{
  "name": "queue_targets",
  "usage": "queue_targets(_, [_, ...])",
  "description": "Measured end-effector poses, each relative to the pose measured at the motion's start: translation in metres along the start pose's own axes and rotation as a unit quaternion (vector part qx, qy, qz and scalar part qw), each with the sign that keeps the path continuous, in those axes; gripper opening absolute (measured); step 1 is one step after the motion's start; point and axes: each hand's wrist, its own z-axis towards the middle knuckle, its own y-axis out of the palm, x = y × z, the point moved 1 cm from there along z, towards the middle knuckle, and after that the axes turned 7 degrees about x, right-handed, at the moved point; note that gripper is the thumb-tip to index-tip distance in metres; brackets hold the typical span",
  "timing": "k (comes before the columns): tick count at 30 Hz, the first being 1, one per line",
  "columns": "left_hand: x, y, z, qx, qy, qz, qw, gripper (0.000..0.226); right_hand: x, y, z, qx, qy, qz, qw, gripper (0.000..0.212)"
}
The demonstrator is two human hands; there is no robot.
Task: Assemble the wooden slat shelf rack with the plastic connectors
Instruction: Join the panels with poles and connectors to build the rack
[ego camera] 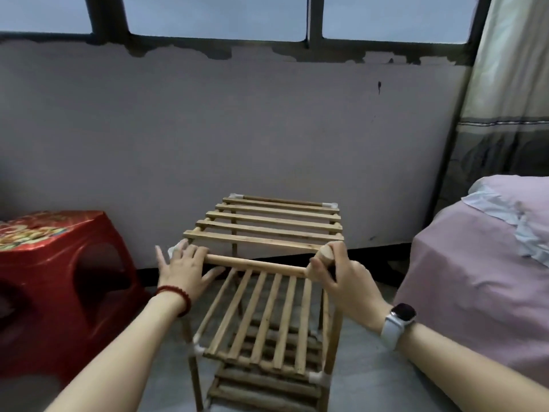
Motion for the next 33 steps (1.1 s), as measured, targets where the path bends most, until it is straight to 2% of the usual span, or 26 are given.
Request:
queue_targets(3, [-0.001,-0.006,-0.001,0.013,0.023,0.030,0.999,0.044,-0.015,0.030,0.004,-0.011,-0.076,-0.103,0.992,0.043])
queue_targets(7, [-0.002,-0.009,-0.010,0.078,0.059,0.038,0.994,0.036,-0.002,0.041,0.012,0.025,-0.061,-0.132,0.989,0.061])
queue_targets(8, [0.000,-0.010,-0.015,0.100,0.074,0.018,0.992,0.032,0.005,0.041,0.012,0.021,-0.055,-0.128,0.990,0.060])
queue_targets(10, [0.007,-0.014,-0.022,0.120,0.107,-0.040,0.986,0.026,0.014,0.036,0.016,0.008,-0.010,-0.136,0.991,0.043])
queue_targets(12, [0.019,-0.022,-0.030,0.082,0.146,-0.092,0.982,0.032,0.022,0.033,0.022,0.005,0.057,-0.153,0.987,0.032])
queue_targets(15, [0.037,-0.031,-0.036,0.056,0.212,-0.149,0.964,0.045,0.032,0.028,0.031,-0.012,0.120,-0.159,0.980,0.031])
queue_targets(17, [0.042,-0.033,-0.039,0.003,0.224,-0.174,0.959,0.051,0.034,0.024,0.033,-0.008,0.146,-0.134,0.980,0.031])
queue_targets(18, [0.039,-0.032,-0.040,0.001,0.238,-0.180,0.954,0.055,0.033,0.021,0.033,-0.004,0.151,-0.121,0.981,0.030])
queue_targets(20, [0.024,-0.022,-0.039,0.069,0.284,-0.140,0.946,0.071,0.026,0.017,0.034,-0.009,0.146,-0.064,0.987,0.027])
queue_targets(21, [0.014,-0.019,-0.039,0.084,0.278,-0.124,0.949,0.083,0.019,0.016,0.035,-0.023,0.136,-0.025,0.990,0.025])
queue_targets(23, [-0.003,-0.015,-0.040,0.028,0.214,-0.143,0.966,0.107,-0.003,0.016,0.040,-0.063,0.093,0.033,0.993,0.025])
queue_targets(24, [-0.007,-0.015,-0.041,-0.008,0.186,-0.168,0.968,0.114,-0.019,0.017,0.044,-0.080,0.062,0.046,0.994,0.026])
queue_targets(26, [-0.008,-0.017,-0.042,-0.033,0.163,-0.215,0.962,0.130,-0.060,0.011,0.057,-0.089,-0.002,0.055,0.994,0.029])
queue_targets(28, [-0.008,-0.019,-0.044,-0.030,0.143,-0.229,0.963,0.137,-0.106,0.002,0.070,-0.018,-0.056,0.071,0.996,0.030])
queue_targets(30, [-0.008,-0.017,-0.046,-0.017,0.134,-0.232,0.963,0.128,-0.132,-0.001,0.071,0.086,-0.087,0.135,0.983,0.032])
queue_targets(31, [-0.009,-0.017,-0.047,-0.016,0.131,-0.228,0.965,0.124,-0.137,0.008,0.064,0.076,-0.099,0.119,0.985,0.032])
queue_targets(32, [-0.011,-0.017,-0.049,-0.021,0.127,-0.219,0.967,0.118,-0.139,0.024,0.050,0.002,-0.107,0.057,0.993,0.030])
queue_targets(33, [-0.013,-0.017,-0.051,-0.028,0.123,-0.211,0.969,0.113,-0.139,0.041,0.031,-0.104,-0.112,-0.022,0.988,0.027])
